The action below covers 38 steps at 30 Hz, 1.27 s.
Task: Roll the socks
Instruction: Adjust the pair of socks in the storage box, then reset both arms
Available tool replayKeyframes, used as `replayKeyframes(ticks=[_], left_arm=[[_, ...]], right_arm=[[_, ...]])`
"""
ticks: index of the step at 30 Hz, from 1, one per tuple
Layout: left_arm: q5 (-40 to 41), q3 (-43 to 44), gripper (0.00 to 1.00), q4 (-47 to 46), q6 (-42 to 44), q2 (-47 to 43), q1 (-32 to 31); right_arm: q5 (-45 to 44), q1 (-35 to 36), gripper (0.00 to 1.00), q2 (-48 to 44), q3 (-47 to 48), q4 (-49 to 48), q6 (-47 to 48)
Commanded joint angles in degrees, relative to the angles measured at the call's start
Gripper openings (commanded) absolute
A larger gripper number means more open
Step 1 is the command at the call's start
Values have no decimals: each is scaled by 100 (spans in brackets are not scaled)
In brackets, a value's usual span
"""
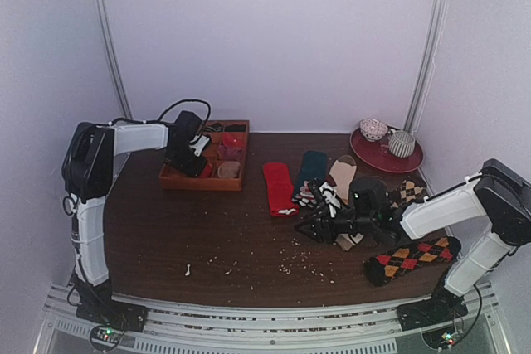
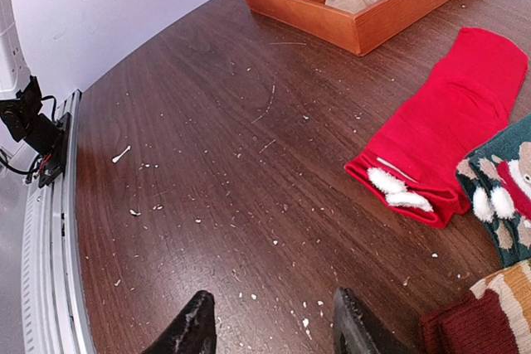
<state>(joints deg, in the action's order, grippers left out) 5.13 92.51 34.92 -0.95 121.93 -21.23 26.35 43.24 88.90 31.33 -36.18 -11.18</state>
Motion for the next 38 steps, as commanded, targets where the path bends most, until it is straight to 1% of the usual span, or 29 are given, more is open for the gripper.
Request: replayKeyframes(ticks=[1,2,4,5,6,8,9,12,13,14,15,19,21,22,23,24,25,26,27,31,34,38], left_arm=[[-46,-140,2,317,72,147,15],[-108,-109,9,220,68,68,21],[-269,-20,13,9,64,-87,14],[-361,10,21,-80,60,-168,14],[-442,37,26,-167,72,-244,14],[-587,56,32,-357,69,-449,18],[-657,45,38,-462,69,-553,15],[-827,35,48,-718,75,-824,14],[-862,45,50,-760,84,-912,14],[-907,32,51,-808,92,-994,15],[-951,12,51,-875,109,-1084,14],[-1046,-327,52,-1235,84,-1612,16],[-1096,-633,56,-1492,58,-1972,15],[-1107,-840,59,-1653,44,-2168,14],[-1116,-1044,63,-1825,23,-2367,15],[-1134,-1274,78,-1993,12,-2635,21],[-1124,-1496,85,-2143,-1,-2830,17],[-1101,-1692,88,-2274,-14,-2996,14],[-1033,-1871,94,-2372,-42,-3155,19],[-979,-2482,98,-2742,-86,-3692,14],[-962,-2786,98,-2923,-85,-3963,15],[-830,-2919,98,-3061,-81,-4115,14]], right_arm=[[30,-38,49,-35,-60,-79,-73],[36,-37,49,-44,-35,-51,-69],[26,-33,49,-86,0,5,-69],[1,-41,48,-122,15,36,-69],[-25,-36,49,-167,34,91,-64],[-96,-37,50,-278,102,240,-53],[-144,-38,51,-317,134,339,-37],[-327,-43,54,-527,256,692,40],[-408,-44,58,-590,299,873,71],[-484,-44,92,-667,347,1000,117],[-563,-44,99,-736,394,1148,169],[-1011,-69,100,-950,711,1870,224],[-1336,-109,100,-1015,897,2238,134],[-1339,-152,100,-1056,972,2330,61],[-1349,-195,100,-1097,1019,2359,-44],[-1657,-209,100,-1148,1084,2379,-265],[-1856,-219,100,-1192,1157,2423,-433],[-2021,-224,100,-1242,1237,2508,-545],[-2288,-220,100,-1265,1276,2537,-685],[-3205,-211,100,-1401,1313,2589,-1114],[-3376,-224,100,-1480,1281,2553,-1006],[-3692,-220,100,-1416,1491,2877,-944]])
